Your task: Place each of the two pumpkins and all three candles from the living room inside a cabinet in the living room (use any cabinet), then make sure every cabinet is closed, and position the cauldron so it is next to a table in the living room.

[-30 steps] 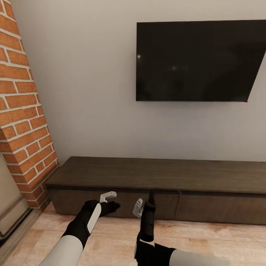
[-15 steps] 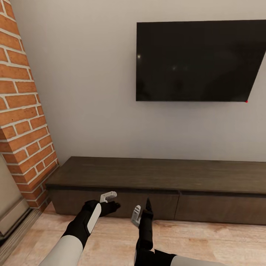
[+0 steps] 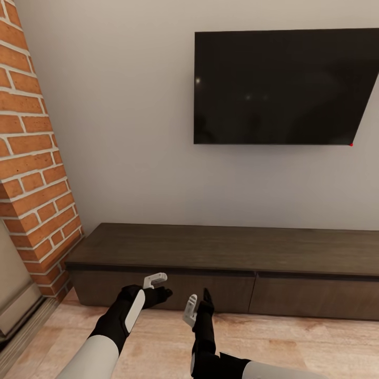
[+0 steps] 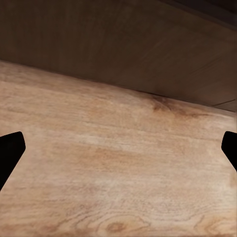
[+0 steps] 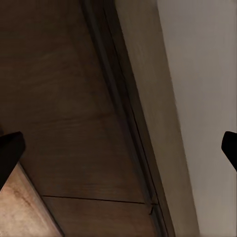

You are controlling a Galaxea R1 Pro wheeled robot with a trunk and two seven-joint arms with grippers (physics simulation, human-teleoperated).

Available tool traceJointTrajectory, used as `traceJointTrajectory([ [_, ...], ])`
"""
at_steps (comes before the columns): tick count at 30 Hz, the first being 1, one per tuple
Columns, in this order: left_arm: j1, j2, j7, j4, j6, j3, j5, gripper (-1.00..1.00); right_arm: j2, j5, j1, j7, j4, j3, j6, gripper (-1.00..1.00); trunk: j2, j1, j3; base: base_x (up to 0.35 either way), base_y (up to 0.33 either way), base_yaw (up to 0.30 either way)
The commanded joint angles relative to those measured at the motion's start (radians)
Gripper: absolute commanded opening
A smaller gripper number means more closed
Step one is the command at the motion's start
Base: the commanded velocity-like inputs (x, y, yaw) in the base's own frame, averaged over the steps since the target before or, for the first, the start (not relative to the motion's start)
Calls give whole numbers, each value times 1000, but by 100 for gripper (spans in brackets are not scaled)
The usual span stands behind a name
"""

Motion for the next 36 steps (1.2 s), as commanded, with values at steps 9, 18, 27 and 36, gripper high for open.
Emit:
traceJointTrajectory([
  [9, -1, -1, -7, -1, 6, 4, 6, 100, 0, -8, -51, 52, 3, 8, -29, 100, -1, 0, -1, 0, 0, 0],
  [18, -1, -1, -17, -1, 6, 4, 6, 100, 0, 68, -65, 51, 28, 9, -48, 100, -1, 0, -1, 0, 0, 0],
  [27, -1, 8, -102, -2, 8, 1, 2, 100, 0, 121, -66, 46, 34, 7, -130, 100, -1, 0, -1, 0, 0, 0],
  [36, 0, 120, -398, 7, 13, -38, -3, 100, 0, 126, -66, 46, 63, 7, -166, 100, -1, 0, -1, 0, 0, 0],
])
